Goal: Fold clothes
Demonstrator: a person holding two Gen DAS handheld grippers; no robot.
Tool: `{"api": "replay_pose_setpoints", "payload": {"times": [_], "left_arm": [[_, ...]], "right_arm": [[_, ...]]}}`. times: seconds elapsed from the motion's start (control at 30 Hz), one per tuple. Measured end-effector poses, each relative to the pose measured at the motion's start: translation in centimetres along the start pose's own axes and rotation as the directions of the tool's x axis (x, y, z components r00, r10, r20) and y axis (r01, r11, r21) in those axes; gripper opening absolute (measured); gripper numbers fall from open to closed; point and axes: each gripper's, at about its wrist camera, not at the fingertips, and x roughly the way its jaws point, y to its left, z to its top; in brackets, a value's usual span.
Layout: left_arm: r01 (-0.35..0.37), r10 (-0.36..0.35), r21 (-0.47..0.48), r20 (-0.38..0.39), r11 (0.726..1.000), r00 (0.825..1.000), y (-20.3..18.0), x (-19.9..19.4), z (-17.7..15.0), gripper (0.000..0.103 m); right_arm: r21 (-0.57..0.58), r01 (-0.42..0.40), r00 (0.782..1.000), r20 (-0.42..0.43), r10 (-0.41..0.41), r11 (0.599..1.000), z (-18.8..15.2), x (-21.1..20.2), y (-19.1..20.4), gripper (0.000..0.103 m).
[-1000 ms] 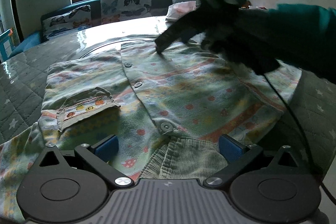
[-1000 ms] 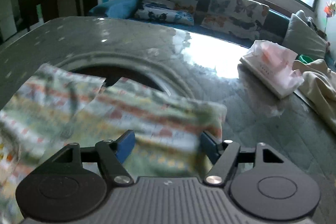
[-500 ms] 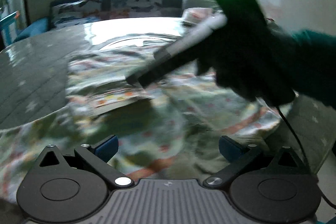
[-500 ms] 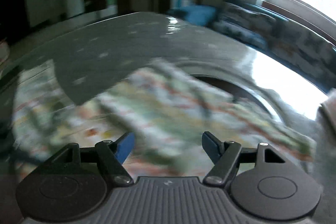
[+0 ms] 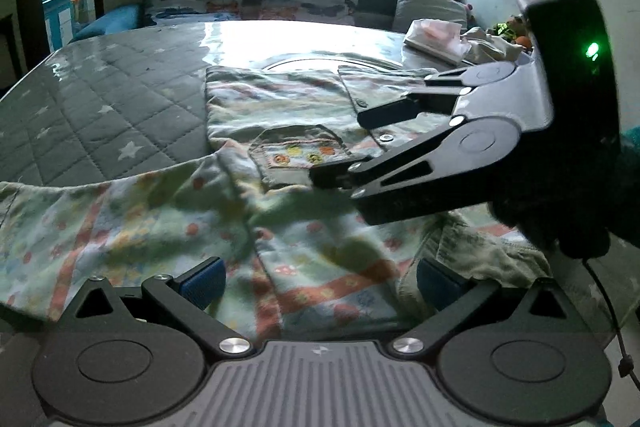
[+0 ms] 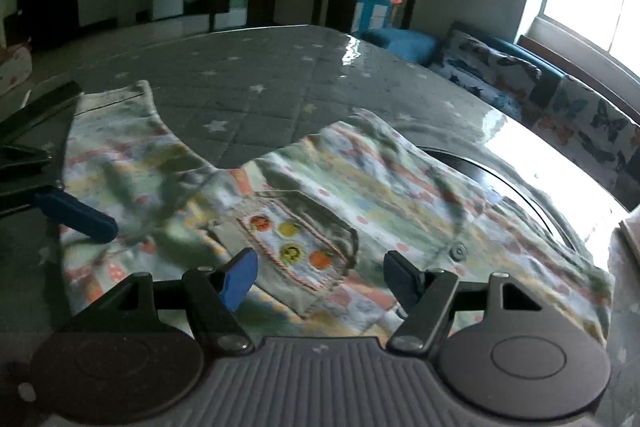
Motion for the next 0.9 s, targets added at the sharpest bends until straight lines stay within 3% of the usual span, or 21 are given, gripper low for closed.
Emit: {"api": "replay_pose_setpoints", "payload": {"times": [0.53,0.63,0.8,0.9], "left_arm": [[-0.058,0.058,-0.057,-0.005,0.997,0.998,1.7,-1.2,-0.7,0.103],[-0.063,0.063,-0.064,-0.004,0.996,0.998,1.9,-1.5,-0.7,0.103],[-0.068,0.067,-0.059,-0.016,0.996,0.998,1.8,-1.6,-0.5,0.103],[-0.055,0.055,-0.001,-0.014,0.999,0.998,1.5,-2.1,-0.7,0.103]], "right_arm": [[0.057,-0.062,0.998,-0.003,0.062,0.996,-0.4,0.0,1.7,0.073],[0.074,-0.048,0.999,0.022,0.046,0.996,-0.6,-1.1,1.5,0.084],[0.169,-0.088,0.995,-0.037,0.095,0.982,-2.1,-1.6,0.2,0.085],[0.182,-0.072,0.997,-0.007,0.075,0.981,-2.5,-3.2,-0.6,0.086]]}}
